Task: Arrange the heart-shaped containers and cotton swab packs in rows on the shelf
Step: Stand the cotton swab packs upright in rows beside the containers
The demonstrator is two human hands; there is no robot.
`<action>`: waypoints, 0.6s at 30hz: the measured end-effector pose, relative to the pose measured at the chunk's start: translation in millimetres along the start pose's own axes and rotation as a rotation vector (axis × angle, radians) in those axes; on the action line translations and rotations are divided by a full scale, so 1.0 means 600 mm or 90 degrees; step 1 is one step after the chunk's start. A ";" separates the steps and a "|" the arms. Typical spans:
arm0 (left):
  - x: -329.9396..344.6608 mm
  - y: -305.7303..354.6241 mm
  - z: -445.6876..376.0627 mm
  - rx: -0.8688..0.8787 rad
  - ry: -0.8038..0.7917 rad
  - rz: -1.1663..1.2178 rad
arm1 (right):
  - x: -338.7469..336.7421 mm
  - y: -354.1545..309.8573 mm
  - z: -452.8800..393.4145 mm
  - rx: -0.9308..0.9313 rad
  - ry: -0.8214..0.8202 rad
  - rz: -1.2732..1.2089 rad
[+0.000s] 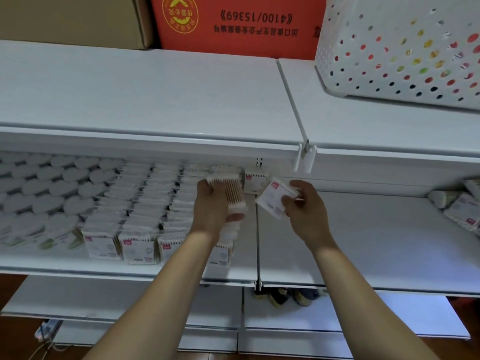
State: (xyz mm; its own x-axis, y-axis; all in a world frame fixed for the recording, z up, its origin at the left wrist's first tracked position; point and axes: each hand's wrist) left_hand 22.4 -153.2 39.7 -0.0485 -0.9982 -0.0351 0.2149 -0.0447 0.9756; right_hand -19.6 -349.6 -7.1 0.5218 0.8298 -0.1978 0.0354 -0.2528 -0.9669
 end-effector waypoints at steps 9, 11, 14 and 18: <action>-0.025 -0.001 -0.015 -0.034 -0.102 0.028 | 0.080 0.075 -0.077 -0.114 -0.053 0.196; -0.030 -0.002 -0.016 -0.023 -0.111 0.039 | 0.094 0.080 -0.085 -0.095 -0.020 0.163; -0.034 -0.006 -0.020 -0.024 -0.118 0.039 | 0.108 0.091 -0.097 -0.122 0.016 0.183; -0.037 -0.011 -0.025 -0.039 -0.093 0.041 | 0.110 0.110 -0.110 -0.119 0.008 0.229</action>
State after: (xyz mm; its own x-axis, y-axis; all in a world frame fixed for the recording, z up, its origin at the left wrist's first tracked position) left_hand 36.8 -131.1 30.9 -0.1723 -0.9830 0.0636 0.2804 0.0130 0.9598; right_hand 73.7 -344.5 -73.3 0.5397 0.6655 -0.5156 0.0026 -0.6138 -0.7895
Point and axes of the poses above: each hand's wrist, its own z-axis away from the middle knuckle, its own x-axis out of the palm, y = z × x, and after that the axes turned 9 degrees about -z, right-handed
